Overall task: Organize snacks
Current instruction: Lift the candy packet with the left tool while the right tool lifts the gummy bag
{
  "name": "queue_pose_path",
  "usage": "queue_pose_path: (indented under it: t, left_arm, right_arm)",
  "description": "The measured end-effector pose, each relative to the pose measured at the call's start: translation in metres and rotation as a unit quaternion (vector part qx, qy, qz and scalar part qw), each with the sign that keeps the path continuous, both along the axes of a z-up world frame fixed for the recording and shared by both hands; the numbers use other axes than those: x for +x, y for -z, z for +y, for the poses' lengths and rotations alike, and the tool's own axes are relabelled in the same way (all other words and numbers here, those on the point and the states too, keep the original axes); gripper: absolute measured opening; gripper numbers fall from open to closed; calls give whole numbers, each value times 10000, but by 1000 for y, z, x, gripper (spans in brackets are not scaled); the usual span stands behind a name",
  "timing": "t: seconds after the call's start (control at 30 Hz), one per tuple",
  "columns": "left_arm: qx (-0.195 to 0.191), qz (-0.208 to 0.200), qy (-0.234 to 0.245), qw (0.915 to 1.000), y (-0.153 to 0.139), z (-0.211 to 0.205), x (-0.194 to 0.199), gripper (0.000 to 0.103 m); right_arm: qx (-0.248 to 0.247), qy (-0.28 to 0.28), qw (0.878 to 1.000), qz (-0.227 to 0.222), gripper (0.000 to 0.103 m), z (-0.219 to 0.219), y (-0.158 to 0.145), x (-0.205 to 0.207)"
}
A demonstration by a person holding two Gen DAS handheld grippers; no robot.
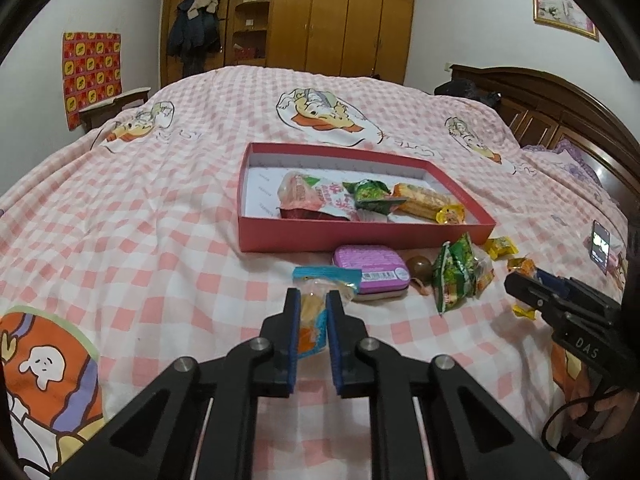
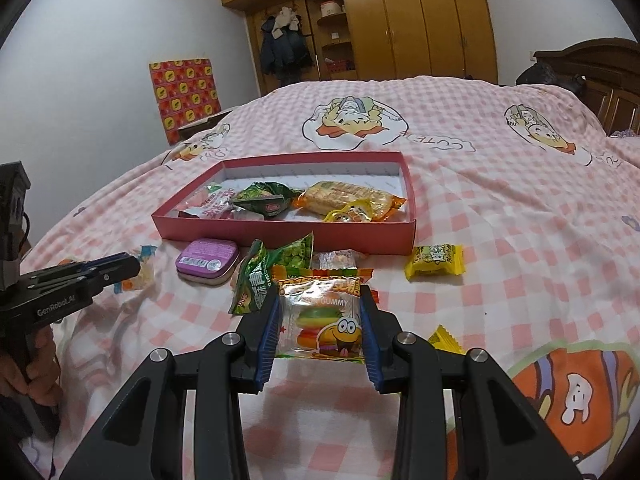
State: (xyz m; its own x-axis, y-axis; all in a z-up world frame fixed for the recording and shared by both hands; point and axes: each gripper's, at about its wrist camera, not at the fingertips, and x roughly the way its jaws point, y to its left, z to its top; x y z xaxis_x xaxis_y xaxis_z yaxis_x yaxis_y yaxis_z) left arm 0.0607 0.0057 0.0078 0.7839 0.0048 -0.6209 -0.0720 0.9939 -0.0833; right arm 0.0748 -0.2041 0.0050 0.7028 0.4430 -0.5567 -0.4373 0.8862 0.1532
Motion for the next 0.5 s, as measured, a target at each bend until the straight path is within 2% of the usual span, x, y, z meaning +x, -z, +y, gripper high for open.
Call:
queue_pose_path:
  t: [0.5]
  left_arm:
    - [41,2,5,10000,-11,-1,-1,12]
  right_arm:
    - [147,-89,9998,-29,37,-2,-4,-2]
